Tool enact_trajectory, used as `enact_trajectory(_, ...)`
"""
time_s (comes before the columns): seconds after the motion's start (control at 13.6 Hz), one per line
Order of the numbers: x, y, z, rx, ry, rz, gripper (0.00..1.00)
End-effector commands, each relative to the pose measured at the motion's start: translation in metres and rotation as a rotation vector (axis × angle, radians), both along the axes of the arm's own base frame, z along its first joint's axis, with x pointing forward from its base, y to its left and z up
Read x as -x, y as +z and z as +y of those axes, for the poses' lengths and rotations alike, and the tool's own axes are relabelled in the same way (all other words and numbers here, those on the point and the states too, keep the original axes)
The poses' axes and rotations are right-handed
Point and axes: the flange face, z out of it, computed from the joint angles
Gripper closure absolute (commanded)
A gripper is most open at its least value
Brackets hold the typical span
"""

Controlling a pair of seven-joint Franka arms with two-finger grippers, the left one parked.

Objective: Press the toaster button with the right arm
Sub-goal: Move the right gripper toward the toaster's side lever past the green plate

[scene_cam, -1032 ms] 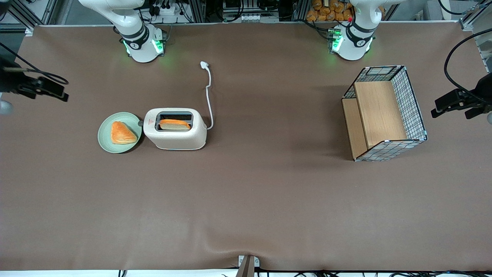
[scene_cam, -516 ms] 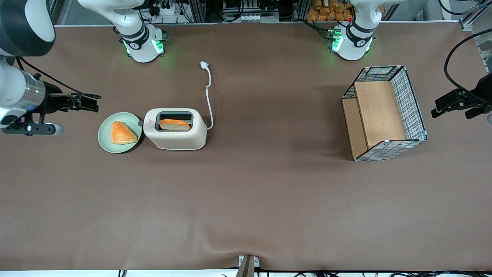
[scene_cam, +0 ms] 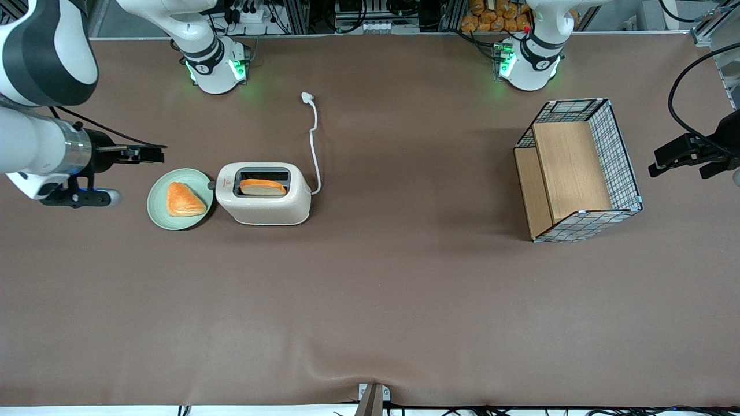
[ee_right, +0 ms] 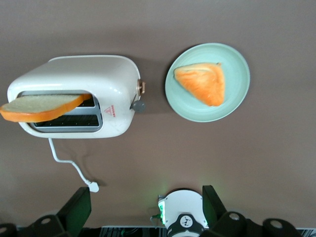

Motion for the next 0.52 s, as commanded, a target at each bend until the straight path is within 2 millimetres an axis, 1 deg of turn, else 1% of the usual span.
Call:
enact_trajectory(0.0,0.012,-0.025,0.009,-0.047,0.006,0.063,0.0)
enact_trajectory(0.22,0.009,-0.04,0.012,-0.081,-0.008,0.061,0.0)
enact_trajectory(0.44,0.016,-0.059,0.01,-0.081,-0.013,0.105,0.0)
